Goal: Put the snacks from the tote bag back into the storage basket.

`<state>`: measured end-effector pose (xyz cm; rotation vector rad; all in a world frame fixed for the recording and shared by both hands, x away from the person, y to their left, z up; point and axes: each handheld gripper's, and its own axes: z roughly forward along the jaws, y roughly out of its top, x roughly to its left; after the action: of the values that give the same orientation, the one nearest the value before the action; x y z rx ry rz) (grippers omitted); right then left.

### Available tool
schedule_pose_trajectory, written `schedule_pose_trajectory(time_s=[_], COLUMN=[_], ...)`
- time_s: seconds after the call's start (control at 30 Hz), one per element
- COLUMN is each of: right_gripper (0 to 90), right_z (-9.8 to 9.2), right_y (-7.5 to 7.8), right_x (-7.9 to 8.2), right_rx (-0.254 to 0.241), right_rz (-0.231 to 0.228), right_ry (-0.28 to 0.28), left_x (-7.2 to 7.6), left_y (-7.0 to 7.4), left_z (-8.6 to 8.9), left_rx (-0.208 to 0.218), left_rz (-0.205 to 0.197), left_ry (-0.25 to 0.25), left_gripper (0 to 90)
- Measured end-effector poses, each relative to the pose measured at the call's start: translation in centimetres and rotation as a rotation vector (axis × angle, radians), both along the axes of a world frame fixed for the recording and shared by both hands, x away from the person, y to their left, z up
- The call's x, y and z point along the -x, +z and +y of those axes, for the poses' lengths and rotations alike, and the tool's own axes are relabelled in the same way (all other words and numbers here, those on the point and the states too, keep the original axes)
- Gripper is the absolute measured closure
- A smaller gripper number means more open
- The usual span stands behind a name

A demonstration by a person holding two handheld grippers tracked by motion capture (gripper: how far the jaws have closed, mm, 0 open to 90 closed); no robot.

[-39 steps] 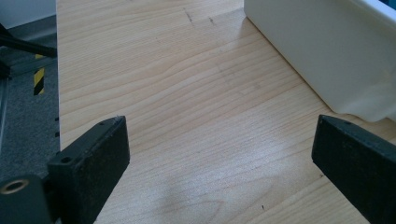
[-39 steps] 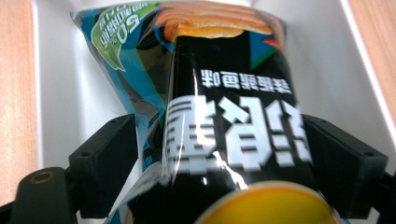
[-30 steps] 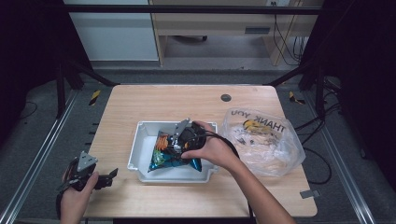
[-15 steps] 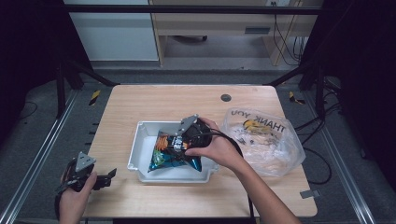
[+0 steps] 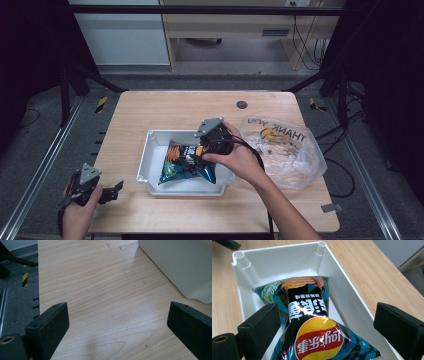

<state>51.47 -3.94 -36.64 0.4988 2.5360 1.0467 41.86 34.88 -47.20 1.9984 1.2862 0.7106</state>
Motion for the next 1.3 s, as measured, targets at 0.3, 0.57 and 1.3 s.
schedule_pose_trajectory(time_s=[0.3,0.57,1.3], right_gripper=[7.5,7.8,6.9], right_z=[-0.5,-0.6,-3.1], right_y=[1.0,1.8,3.1], right_x=[1.0,2.3,4.8], right_rx=[-0.057,-0.103,-0.167], right_rz=[-0.017,-0.041,-0.136], right_ry=[-0.024,-0.06,-0.209], left_x=[0.1,0.1,-0.2], left_y=[0.1,0.1,0.2], left_z=[-0.2,-0.4,-0.8], left_rx=[-0.003,-0.003,-0.004], left_rz=[-0.007,-0.007,-0.01], left_ry=[-0.014,-0.02,-0.041], left_gripper=[3.6,3.6,3.6])
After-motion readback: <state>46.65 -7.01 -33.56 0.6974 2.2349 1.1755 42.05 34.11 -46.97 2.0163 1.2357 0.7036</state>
